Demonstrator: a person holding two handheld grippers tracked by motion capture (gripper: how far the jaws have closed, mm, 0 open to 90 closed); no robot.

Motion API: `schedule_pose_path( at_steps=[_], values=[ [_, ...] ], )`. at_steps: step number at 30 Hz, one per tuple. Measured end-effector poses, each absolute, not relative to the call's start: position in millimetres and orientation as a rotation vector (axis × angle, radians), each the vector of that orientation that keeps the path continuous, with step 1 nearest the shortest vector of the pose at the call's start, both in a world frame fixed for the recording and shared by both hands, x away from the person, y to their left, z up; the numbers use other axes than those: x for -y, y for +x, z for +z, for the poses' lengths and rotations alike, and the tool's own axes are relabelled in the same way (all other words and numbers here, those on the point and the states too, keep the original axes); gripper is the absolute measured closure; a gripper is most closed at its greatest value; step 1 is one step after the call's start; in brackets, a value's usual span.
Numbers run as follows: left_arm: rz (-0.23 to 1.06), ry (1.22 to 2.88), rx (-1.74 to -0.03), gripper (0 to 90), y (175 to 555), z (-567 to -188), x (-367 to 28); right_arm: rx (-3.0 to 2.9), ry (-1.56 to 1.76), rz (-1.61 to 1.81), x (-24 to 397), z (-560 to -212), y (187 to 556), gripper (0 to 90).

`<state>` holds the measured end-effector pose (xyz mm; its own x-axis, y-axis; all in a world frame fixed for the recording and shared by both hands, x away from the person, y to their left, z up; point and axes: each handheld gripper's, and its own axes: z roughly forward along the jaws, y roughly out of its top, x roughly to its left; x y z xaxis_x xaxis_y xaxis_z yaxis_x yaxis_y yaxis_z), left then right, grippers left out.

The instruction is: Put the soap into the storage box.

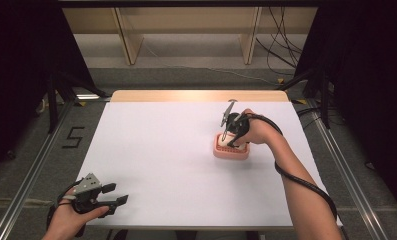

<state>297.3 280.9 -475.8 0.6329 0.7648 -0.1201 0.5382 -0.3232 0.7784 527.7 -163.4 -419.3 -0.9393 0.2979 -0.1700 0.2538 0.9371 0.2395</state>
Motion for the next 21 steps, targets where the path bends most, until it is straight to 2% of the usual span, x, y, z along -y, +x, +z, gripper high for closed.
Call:
schedule_pose_path(
  at_steps=[6, 12, 18, 21],
  values=[
    [0.337, 2.024, -1.013, 33.0, 298, -476, -281, -2.883, 0.474, 0.406, 170, -409, 517, 39.3],
    [0.329, 2.000, -1.032, 32.9, 297, -477, -279, -2.834, 0.537, 0.443, 183, -403, 500, 42.2],
    [0.374, 2.026, -1.002, 33.0, 300, -477, -281, -2.780, 0.580, 0.526, 198, -409, 478, 43.2],
    [0.343, 2.012, -1.023, 33.0, 298, -477, -280, -2.757, 0.631, 0.547, 206, -414, 466, 43.9]
  ],
)
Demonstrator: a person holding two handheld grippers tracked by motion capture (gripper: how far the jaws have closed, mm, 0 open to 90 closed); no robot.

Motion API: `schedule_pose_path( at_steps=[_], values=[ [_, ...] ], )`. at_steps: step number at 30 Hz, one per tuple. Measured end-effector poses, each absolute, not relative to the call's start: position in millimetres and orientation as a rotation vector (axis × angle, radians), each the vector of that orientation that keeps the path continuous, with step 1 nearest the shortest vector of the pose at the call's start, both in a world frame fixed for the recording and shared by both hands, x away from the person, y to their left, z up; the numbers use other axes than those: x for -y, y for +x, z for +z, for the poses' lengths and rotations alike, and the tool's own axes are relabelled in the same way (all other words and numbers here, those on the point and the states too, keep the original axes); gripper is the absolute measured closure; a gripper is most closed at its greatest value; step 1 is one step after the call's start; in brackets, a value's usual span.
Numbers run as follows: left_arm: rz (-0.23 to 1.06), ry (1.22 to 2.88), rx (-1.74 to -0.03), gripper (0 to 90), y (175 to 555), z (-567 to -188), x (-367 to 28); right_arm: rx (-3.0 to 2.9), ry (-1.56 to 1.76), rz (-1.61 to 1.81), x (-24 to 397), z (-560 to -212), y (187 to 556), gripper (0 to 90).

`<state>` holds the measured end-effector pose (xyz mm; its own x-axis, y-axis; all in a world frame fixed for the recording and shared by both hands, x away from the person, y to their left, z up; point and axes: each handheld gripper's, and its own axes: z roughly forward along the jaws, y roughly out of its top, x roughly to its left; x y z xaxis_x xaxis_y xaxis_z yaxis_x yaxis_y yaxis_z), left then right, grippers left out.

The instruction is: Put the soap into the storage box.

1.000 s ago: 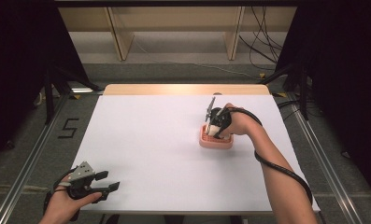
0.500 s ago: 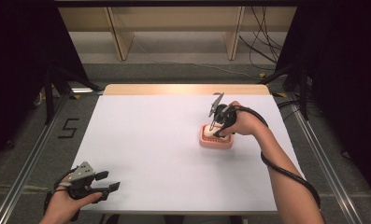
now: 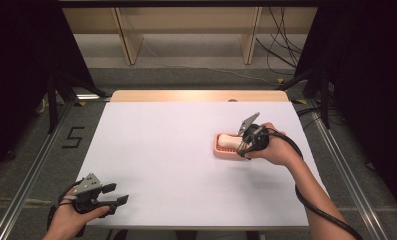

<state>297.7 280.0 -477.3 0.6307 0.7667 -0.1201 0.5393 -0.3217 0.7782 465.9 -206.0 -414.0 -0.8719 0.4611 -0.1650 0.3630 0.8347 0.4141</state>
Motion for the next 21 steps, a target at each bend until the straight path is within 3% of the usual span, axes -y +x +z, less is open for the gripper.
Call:
schedule_pose_path(
  at_steps=[13, 21],
  values=[
    [0.344, 2.017, -1.026, 33.0, 297, -478, -278, -2.481, 0.953, 0.710, 248, -444, 412, 39.6],
    [0.339, 2.004, -1.032, 33.0, 297, -478, -276, -2.357, 1.068, 0.734, 269, -456, 401, 38.2]
  ],
)
